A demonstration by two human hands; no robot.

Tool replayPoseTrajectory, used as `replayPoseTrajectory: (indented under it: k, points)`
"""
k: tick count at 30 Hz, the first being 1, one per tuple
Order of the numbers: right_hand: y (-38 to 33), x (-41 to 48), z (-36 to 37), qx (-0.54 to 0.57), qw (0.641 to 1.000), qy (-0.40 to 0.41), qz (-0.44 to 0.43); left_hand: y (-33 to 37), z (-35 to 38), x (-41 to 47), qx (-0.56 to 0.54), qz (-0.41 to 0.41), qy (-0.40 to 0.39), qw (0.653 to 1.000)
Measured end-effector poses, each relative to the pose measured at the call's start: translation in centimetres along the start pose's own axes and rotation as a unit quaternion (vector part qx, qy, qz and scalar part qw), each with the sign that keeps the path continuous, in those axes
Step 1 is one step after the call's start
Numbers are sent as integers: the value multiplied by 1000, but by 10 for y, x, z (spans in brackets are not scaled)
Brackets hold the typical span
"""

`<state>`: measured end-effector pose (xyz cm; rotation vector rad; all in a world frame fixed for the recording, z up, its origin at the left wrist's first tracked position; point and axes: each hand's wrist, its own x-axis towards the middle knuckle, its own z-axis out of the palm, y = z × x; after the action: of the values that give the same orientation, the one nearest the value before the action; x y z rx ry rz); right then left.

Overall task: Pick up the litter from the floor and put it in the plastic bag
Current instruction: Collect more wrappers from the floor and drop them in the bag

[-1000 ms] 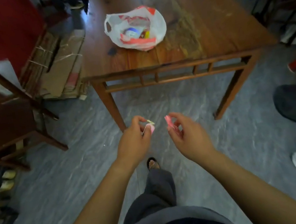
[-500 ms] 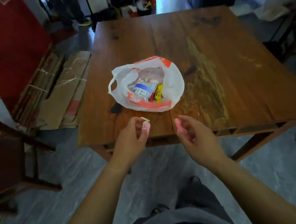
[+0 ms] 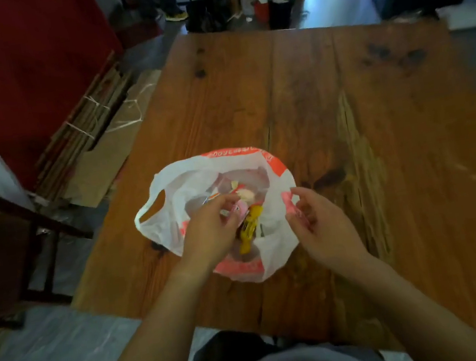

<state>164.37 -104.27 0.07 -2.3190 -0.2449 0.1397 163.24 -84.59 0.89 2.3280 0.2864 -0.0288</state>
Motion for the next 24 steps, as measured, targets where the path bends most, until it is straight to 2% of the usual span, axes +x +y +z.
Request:
replayPoseTrajectory:
  k: [5,7,10,16,24]
  points:
    - [9,26,-6,13,999,-39,22,19,18,39,26,-3,39,999]
    - [10,38,-6,21,999,-41,18,17,22,49,80,14,41,996]
    - [11,50,-4,40,998,-49,26,-3,24,50,174,-25,4,984]
    - [7,66,8,52,996,-75,12,-44,29,28,196,-99,-29,975]
    - [-22,96,24,48,994,-87,-44,-47,37,50,227,-106,-45,967]
